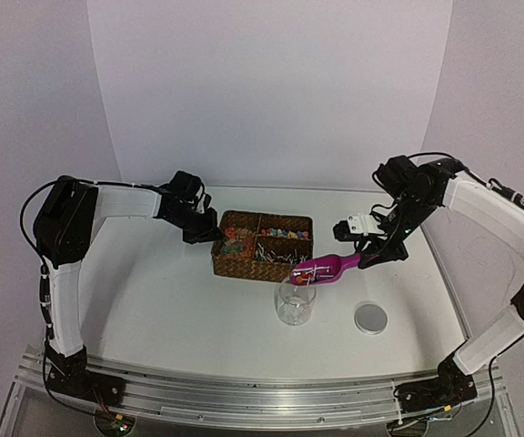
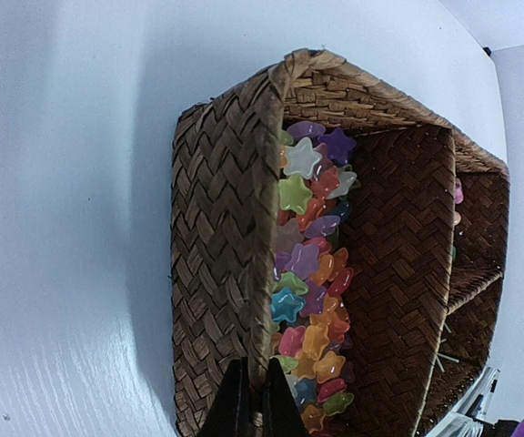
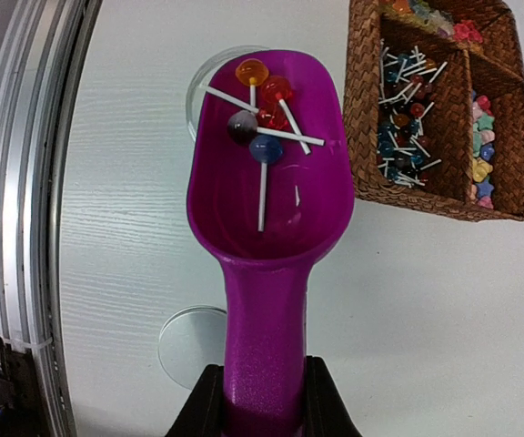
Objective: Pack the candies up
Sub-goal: Place the fake candies in the packing bottle.
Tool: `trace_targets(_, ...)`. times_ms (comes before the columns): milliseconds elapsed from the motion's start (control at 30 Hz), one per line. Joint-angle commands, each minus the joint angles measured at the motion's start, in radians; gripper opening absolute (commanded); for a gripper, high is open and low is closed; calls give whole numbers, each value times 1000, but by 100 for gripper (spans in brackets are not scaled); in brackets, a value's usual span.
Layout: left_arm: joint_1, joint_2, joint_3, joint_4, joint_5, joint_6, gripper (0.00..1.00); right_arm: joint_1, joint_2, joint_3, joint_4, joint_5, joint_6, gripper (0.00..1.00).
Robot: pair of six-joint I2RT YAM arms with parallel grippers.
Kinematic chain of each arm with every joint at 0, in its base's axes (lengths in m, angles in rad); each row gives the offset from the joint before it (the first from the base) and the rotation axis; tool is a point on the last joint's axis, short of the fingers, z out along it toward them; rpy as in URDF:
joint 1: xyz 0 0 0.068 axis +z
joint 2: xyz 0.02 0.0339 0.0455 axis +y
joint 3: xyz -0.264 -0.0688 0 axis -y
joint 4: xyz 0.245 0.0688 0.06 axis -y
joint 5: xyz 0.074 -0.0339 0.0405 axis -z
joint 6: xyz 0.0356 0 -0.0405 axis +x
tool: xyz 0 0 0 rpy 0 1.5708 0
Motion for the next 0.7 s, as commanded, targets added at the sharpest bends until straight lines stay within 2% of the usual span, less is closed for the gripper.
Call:
trace_targets(0,8,2,-21,-86,-3,-43,0,91,18,24,0,130,-33,0)
trace_targets(400,9,6,-12,-87,-3,-35,0,156,89,102,-21,366,-109,0)
trace_targets(667,9,6,-12,-87,-4,-34,0,194,73,107,45,516,-178,0)
